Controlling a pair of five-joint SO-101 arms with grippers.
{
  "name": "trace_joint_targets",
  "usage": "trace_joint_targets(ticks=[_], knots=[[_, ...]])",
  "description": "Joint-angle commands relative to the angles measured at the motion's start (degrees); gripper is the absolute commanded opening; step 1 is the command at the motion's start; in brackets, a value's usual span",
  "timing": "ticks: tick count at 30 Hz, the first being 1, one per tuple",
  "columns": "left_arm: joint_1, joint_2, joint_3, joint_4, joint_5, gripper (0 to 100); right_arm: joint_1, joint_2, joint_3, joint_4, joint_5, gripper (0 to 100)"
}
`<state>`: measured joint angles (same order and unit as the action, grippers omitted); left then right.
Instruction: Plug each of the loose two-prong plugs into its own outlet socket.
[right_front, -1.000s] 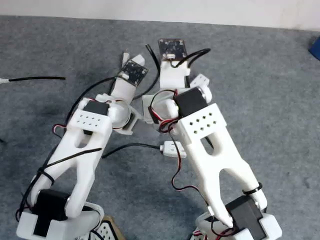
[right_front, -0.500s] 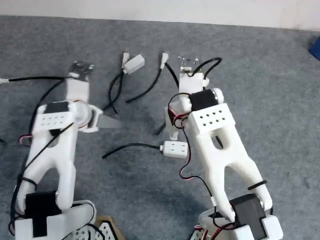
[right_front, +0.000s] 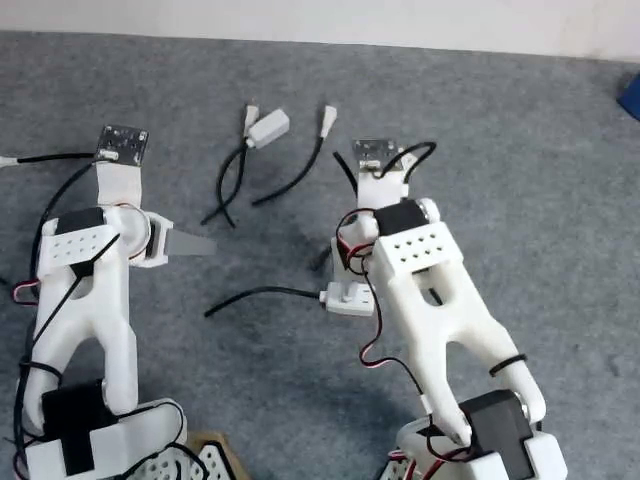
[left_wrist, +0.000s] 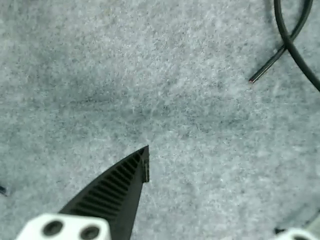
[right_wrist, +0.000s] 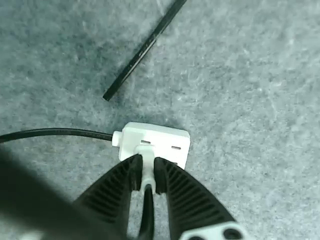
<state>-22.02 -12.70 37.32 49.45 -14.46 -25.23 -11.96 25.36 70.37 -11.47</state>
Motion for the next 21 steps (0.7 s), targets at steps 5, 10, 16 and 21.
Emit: trace_joint_targets(ticks=[5,10,16,21], knots=[[-0.40,-0.13,-0.66,-0.88,-0.53,52,0.92,-4.09,-0.04,-0.75,-0.26,0.8],[-0.31,-0.13,-0.66,-0.88,-0.53,52,1.01,-4.18,0.04,-1.19,0.79,0.8],[-0.13,-0.22,-0.40,-0.88,-0.53,52,1.01,-4.18,-0.40,-1.36,1.05,0.8],[-0.22,-0.22,-0.40,-0.79,-0.53,52,1.01,-2.59,-0.40,-3.12,1.05,0.8]])
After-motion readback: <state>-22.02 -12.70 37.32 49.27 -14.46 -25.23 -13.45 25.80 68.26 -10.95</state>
